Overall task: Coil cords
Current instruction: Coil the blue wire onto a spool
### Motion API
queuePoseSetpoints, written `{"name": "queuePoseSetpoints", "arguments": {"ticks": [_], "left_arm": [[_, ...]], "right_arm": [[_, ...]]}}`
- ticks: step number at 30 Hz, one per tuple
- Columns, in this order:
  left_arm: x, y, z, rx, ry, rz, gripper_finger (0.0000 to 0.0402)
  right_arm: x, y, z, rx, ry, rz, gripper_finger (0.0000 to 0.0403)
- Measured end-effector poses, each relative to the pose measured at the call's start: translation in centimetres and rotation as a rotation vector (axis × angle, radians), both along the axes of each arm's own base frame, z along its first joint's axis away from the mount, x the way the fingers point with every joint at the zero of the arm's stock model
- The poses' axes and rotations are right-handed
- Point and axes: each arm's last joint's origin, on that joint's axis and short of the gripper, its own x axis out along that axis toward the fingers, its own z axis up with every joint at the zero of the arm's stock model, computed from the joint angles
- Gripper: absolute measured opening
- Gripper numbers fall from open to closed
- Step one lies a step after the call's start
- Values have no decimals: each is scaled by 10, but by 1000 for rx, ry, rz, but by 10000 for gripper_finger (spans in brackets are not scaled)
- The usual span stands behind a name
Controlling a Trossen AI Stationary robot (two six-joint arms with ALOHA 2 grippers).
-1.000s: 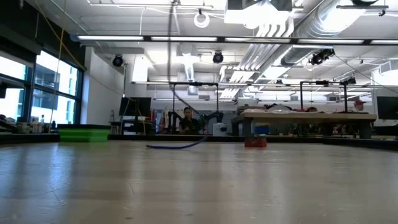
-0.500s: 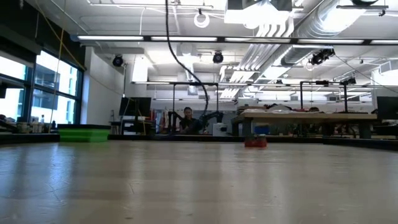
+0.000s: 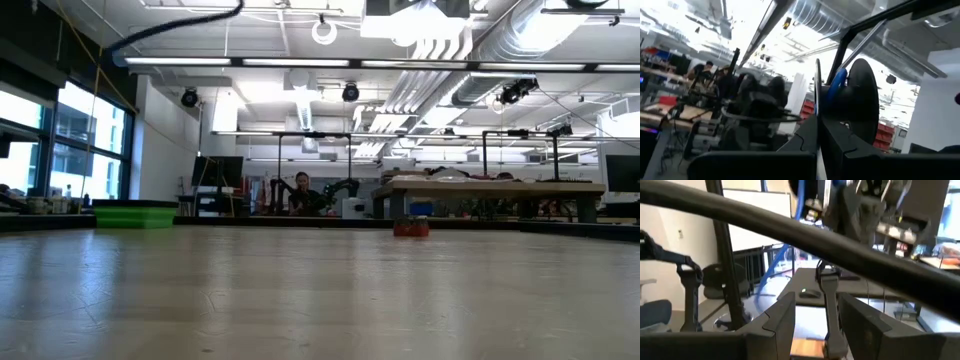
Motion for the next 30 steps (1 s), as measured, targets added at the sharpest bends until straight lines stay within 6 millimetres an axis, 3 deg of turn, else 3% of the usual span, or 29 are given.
{"name": "queuePoseSetpoints", "arguments": {"ticks": [11,23,30], "left_arm": [[25,-1,-9,-46,55,-51,0],[23,-3,-8,-117,75,-112,0],[24,0,-10,35,41,23,0]], "right_arm": [[8,1,-5,4,7,6,144],[7,5,-4,16,-7,60,144],[4,4,-3,15,8,57,144]]}}
